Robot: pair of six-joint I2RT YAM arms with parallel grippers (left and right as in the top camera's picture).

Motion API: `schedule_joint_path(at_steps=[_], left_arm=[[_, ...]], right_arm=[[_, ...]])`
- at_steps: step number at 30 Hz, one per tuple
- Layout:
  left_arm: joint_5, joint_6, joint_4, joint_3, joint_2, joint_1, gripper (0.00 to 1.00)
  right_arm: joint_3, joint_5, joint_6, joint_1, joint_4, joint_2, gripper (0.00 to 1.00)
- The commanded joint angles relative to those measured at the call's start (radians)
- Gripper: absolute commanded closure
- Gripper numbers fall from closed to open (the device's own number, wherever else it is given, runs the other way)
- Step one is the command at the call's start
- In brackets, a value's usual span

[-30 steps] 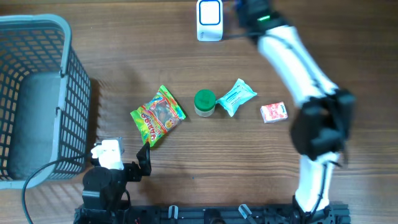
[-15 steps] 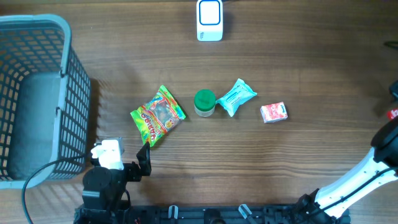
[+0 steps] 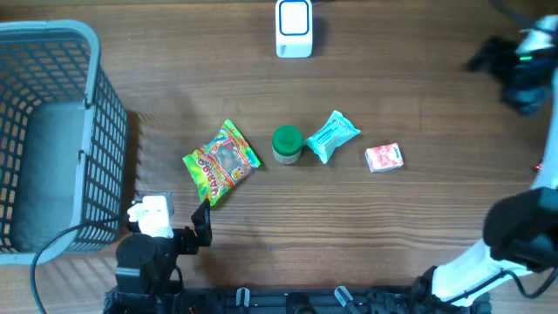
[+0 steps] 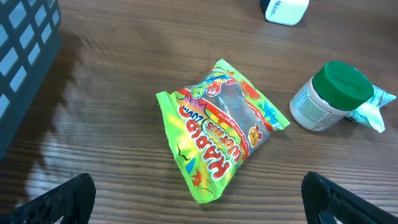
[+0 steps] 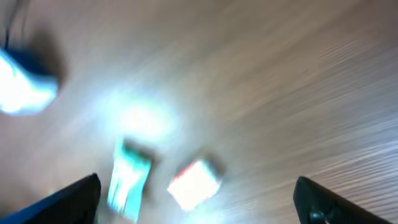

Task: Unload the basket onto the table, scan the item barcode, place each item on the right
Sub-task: 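Carry the Nescafe stick to the table's right edge and release, then lower the right gripper onto the red Kleenex tissue pack and grasp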

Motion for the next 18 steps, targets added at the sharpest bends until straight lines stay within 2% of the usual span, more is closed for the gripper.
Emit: schedule_joint_path(at_steps=[1,2,3,4,6,10,13,18], left_arm=[[0.008,-0.006,0.003,-0.005,-0.007,-0.005,0.0],[0.008,-0.006,0.003,-0.005,-0.007,-0.005,0.0],[0.008,-0.006,0.003,-0.005,-0.007,-0.005,0.0],[0.008,-0.006,0.002,-0.005,-0.007,-0.005,0.0],[0.008,-0.006,0.003,-0.005,-0.007,-0.005,0.0],[0.008,-0.006,0.003,-0.005,-0.007,-0.005,0.0],[0.008,-0.006,0.003,-0.005,-0.007,-0.005,0.0],[0.008,-0.006,0.003,-0.005,-0.007,-0.005,0.0]], right_arm=[[-0.093,-0.078,-0.052,0.126,-0.095,0.021,0.0],[-0.128,-0.099,-0.054,0.171,-0.108,0.021,0.03],[-0.168,-0.111,-0.054,0.225,-0.097,0.021,0.24],[-0.212,-0.105,-0.055,0.276,-0.055,0.021,0.51],[-0.298,-0.053,-0.041,0.352,0.062,0.021,0.95],[-0.569,0.062,0.094,0.449,0.455,0.021,0.96],[-0.633,0.063,0.108,0.46,0.595,0.021,0.96],[-0.688,0.166,0.132,0.461,0.588,0.024,0.96]])
